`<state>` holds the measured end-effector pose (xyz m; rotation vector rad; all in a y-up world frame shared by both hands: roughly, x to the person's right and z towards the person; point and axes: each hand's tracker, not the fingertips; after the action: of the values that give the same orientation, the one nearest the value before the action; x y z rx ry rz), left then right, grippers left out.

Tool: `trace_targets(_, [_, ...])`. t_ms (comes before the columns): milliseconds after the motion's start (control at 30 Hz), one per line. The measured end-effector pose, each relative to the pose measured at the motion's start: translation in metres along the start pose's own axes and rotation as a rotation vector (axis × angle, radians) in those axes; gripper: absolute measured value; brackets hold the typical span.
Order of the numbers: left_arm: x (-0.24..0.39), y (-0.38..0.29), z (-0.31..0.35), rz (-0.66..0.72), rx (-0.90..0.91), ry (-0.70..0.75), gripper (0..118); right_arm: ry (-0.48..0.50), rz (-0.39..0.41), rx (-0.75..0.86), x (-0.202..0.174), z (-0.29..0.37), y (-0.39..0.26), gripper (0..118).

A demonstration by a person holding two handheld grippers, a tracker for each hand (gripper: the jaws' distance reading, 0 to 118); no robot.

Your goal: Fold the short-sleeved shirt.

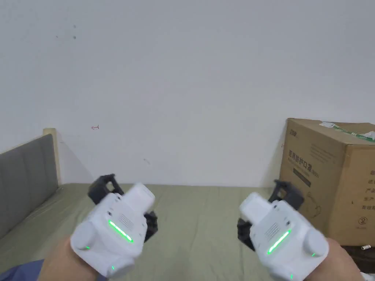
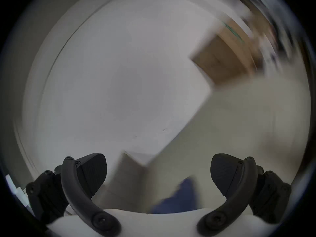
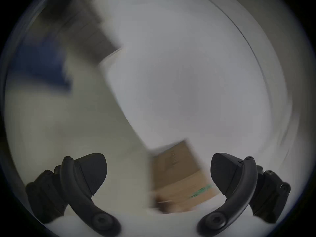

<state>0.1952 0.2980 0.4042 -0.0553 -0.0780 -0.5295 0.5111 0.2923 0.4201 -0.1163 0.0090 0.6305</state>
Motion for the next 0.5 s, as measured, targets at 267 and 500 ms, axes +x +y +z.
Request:
trace_targets(267, [-0.011, -0.006, 0.004, 0.540, -0.051, -0.020, 118, 0.093, -0.779, -0.076, 0.026, -0.021, -0.025, 118])
trace_targets(500, [0.003, -0.001, 0.004, 0.452, -0.038, -0.017, 118, 0.068, -0.618, -0.024, 0.005, 0.004, -0.011, 118])
